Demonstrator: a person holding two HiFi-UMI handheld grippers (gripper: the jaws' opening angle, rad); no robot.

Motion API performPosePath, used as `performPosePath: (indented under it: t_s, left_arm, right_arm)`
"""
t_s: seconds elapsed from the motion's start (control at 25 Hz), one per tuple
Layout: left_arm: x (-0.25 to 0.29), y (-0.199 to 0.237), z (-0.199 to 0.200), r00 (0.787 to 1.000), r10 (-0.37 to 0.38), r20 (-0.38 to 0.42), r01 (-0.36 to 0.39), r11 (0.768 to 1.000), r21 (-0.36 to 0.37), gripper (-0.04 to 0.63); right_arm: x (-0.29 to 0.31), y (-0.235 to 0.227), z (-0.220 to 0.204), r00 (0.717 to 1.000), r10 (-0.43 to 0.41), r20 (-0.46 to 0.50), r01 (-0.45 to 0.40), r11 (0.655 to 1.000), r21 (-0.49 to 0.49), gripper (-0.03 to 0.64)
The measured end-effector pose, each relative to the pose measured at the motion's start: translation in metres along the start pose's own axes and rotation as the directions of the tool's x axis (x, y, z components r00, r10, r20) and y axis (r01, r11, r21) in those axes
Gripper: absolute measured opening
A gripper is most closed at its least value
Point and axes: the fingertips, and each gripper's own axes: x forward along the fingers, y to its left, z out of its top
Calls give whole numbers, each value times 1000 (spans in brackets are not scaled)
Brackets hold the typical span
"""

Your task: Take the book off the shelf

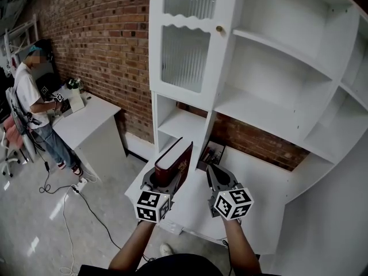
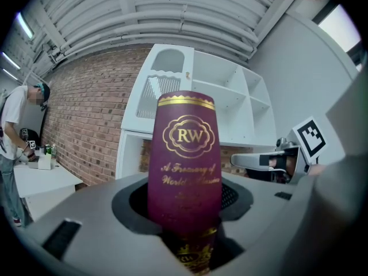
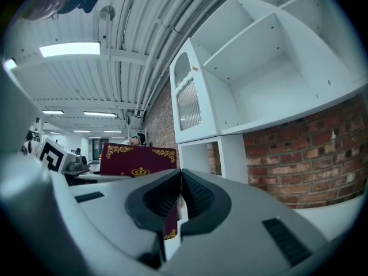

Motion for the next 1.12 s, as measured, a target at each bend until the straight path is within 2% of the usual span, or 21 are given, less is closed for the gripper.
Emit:
performPosePath:
  t_s: [0.52,0.88,1.12]
  left_arm:
    - [-35,-47,5,1000,23,22,-23,1000,10,232]
    - [-46,-66,7,999,41,27,-43,997,62,232]
    - [-48,-72,7,998,55,21,-56,997,52,232]
  right_arm:
    - [-46,19,-1,998,66,1,-66,998,-10,18]
    - [-56,18,2,996,94,9,-94,995,-18,18]
    - [-63,15,2,994,105,8,-105,995,-2,18]
